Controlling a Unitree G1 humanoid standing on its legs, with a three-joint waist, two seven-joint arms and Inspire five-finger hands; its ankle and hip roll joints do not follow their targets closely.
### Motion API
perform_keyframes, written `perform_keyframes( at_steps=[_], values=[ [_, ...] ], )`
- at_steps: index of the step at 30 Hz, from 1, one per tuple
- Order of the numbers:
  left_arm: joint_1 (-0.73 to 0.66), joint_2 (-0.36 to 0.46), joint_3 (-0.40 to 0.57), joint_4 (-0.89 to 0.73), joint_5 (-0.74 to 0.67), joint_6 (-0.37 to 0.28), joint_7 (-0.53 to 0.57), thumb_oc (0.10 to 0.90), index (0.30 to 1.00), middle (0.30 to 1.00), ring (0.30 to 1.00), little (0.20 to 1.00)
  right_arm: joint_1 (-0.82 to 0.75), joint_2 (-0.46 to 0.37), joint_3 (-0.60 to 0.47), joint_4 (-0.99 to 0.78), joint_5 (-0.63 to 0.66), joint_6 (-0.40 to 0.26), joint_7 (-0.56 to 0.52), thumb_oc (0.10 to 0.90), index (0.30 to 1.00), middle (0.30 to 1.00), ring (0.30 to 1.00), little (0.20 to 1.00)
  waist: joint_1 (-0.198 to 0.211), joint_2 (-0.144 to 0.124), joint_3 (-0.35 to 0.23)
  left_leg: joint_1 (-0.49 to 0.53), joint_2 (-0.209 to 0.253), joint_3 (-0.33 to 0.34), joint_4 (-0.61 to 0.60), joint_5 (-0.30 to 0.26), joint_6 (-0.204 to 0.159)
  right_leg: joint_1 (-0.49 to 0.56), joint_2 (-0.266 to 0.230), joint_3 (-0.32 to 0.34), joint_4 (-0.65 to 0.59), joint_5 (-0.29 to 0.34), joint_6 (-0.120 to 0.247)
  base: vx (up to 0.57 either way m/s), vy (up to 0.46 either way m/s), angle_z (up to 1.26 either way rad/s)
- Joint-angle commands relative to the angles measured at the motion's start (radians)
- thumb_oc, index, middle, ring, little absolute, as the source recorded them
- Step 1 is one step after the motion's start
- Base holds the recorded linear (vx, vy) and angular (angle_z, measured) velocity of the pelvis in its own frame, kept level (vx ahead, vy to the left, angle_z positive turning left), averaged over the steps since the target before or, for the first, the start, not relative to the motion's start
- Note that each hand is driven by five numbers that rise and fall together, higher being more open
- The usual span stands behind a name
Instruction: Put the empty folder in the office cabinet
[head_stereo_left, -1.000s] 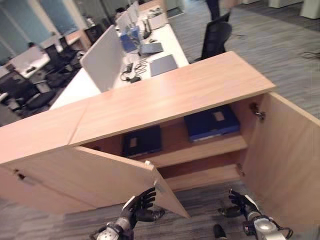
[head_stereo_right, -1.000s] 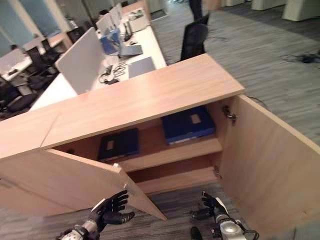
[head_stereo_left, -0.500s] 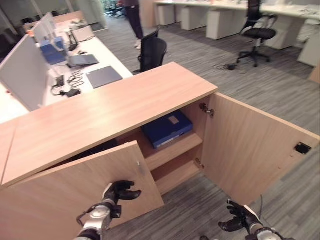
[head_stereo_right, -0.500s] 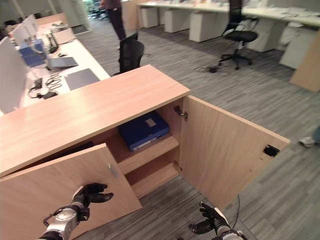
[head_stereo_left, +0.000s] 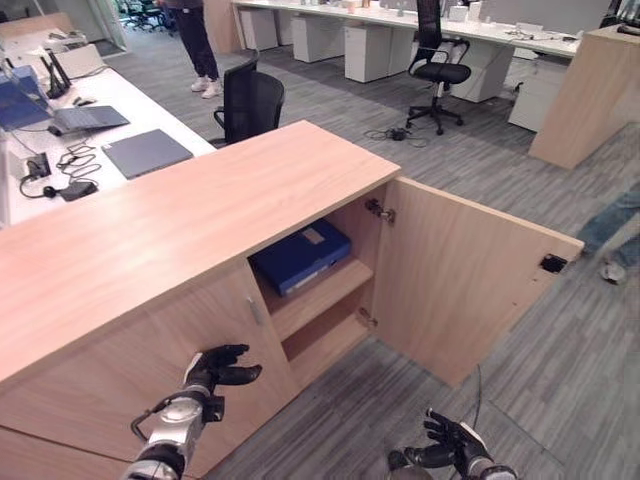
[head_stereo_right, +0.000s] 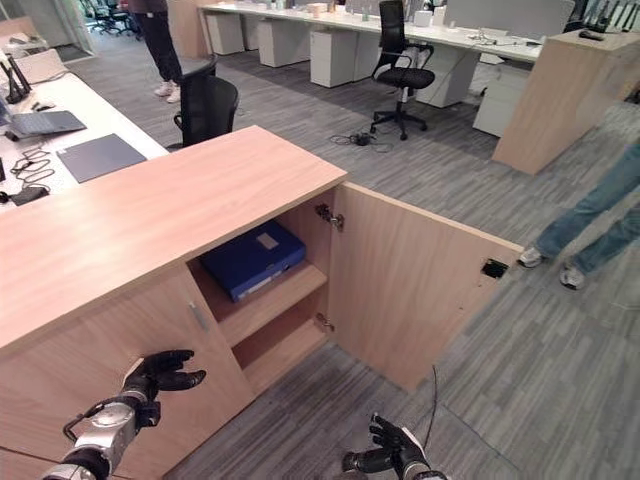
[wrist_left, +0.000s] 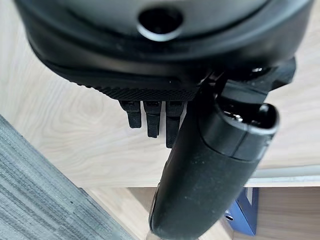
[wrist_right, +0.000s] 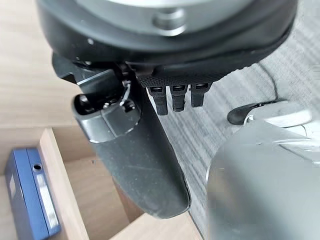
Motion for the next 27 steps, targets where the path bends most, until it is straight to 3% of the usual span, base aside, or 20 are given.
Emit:
perform_keyframes(
  at_steps=[1, 3, 9, 11, 15, 17, 18, 19, 23, 26, 27],
  values=[
    [-0.155, 0.016, 0.036, -0.107, -0.003, -0.148, 0.02, 0.8, 0.9, 0.9, 0.9, 0.9, -0.076, -0.028, -0.017, -0.015, 0.016, -0.073, -0.022, 0.8, 0.9, 0.9, 0.9, 0.9, 0.012, 0.046, -0.03, 0.075, -0.01, 0.003, 0.001, -0.088, -0.038, 0.034, -0.054, -0.134, 0.017, 0.043, 0.054, 0.0, -0.209, -0.53],
    [-0.121, -0.035, -0.005, -0.127, 0.01, -0.147, 0.005, 0.8, 0.9, 0.9, 0.9, 0.9, -0.082, -0.021, -0.017, -0.003, 0.008, -0.07, -0.023, 0.8, 0.9, 0.9, 0.9, 0.9, 0.009, 0.044, -0.021, 0.082, -0.001, 0.013, 0.001, -0.09, -0.046, 0.01, -0.072, -0.154, -0.01, 0.08, 0.056, 0.03, -0.183, -0.56],
    [-0.022, -0.132, -0.109, -0.152, 0.091, -0.141, -0.042, 0.8, 0.9, 0.9, 0.9, 0.9, -0.073, -0.038, -0.028, 0.031, -0.004, -0.06, -0.021, 0.8, 0.9, 0.9, 0.9, 0.9, 0.007, 0.048, -0.028, 0.112, 0.002, 0.016, 0.009, -0.099, -0.058, 0.054, -0.071, -0.118, -0.081, 0.083, 0.056, 0.04, -0.134, -0.22],
    [0.016, -0.156, -0.137, -0.16, 0.113, -0.137, -0.061, 0.8, 0.9, 0.9, 0.9, 0.9, -0.083, -0.05, -0.029, 0.045, -0.008, -0.059, -0.018, 0.8, 0.9, 0.9, 0.9, 0.9, 0.006, 0.059, -0.03, 0.122, 0.014, 0.023, 0.015, -0.094, -0.065, 0.074, -0.052, -0.111, -0.101, 0.07, 0.045, 0.04, -0.213, -0.39],
    [0.099, -0.194, -0.15, -0.17, 0.104, -0.123, -0.106, 0.8, 0.9, 0.9, 0.9, 0.9, -0.102, -0.084, -0.022, 0.073, -0.025, -0.06, -0.009, 0.8, 0.9, 0.9, 0.9, 0.9, 0.008, 0.094, -0.019, 0.126, 0.081, 0.041, 0.071, -0.061, -0.103, 0.141, 0.018, -0.104, -0.157, 0.017, 0.004, 0.07, -0.261, -0.31],
    [0.111, -0.198, -0.149, -0.155, 0.101, -0.119, -0.114, 0.8, 0.9, 0.9, 0.9, 0.9, -0.108, -0.092, -0.021, 0.079, -0.028, -0.059, -0.006, 0.8, 0.9, 0.9, 0.9, 0.9, 0.008, 0.099, -0.016, 0.117, 0.099, 0.044, 0.096, -0.053, -0.113, 0.148, 0.032, -0.099, -0.157, 0.004, -0.008, 0.05, -0.232, -0.17],
    [0.137, -0.205, -0.147, -0.114, 0.11, -0.109, -0.127, 0.8, 0.9, 0.9, 0.9, 0.9, -0.113, -0.115, -0.029, 0.078, -0.024, -0.058, -0.002, 0.8, 0.9, 0.9, 0.9, 0.9, 0.0, 0.106, -0.001, 0.091, 0.146, 0.054, 0.177, -0.014, -0.139, 0.176, 0.062, -0.087, -0.16, -0.03, -0.039, 0.06, -0.233, -0.16],
    [0.137, -0.206, -0.147, -0.113, 0.11, -0.11, -0.127, 0.8, 0.9, 0.9, 0.9, 0.9, -0.113, -0.115, -0.029, 0.077, -0.024, -0.058, -0.002, 0.8, 0.9, 0.9, 0.9, 0.9, 0.0, 0.108, 0.0, 0.089, 0.149, 0.053, 0.181, -0.015, -0.141, 0.177, 0.064, -0.087, -0.16, -0.03, -0.041, 0.1, -0.293, -0.13],
    [0.159, -0.206, -0.138, -0.053, 0.135, -0.101, -0.131, 0.8, 0.9, 0.9, 0.9, 0.9, -0.121, -0.144, -0.059, 0.072, 0.014, -0.061, -0.002, 0.8, 0.9, 0.9, 0.9, 0.9, -0.007, 0.1, 0.018, 0.053, 0.207, 0.056, 0.312, 0.059, -0.171, 0.232, 0.093, -0.084, -0.181, -0.056, -0.078, 0.08, -0.202, -0.3],
    [0.171, -0.214, -0.135, -0.017, 0.148, -0.098, -0.127, 0.8, 0.9, 0.9, 0.9, 0.9, -0.134, -0.16, -0.075, 0.075, 0.036, -0.061, -0.011, 0.8, 0.9, 0.9, 0.9, 0.9, -0.002, 0.092, 0.024, 0.031, 0.208, 0.032, 0.363, 0.075, -0.175, 0.251, 0.098, -0.083, -0.187, -0.064, -0.093, 0.07, -0.14, -0.05],
    [0.179, -0.217, -0.131, -0.005, 0.148, -0.092, -0.128, 0.8, 0.9, 0.9, 0.9, 0.9, -0.156, -0.18, -0.078, 0.076, 0.044, -0.061, -0.019, 0.8, 0.9, 0.9, 0.9, 0.9, 0.01, 0.082, 0.028, 0.005, 0.173, -0.006, 0.365, 0.052, -0.157, 0.271, 0.1, -0.08, -0.191, -0.076, -0.097, 0.09, -0.116, -0.14]
  ],
)
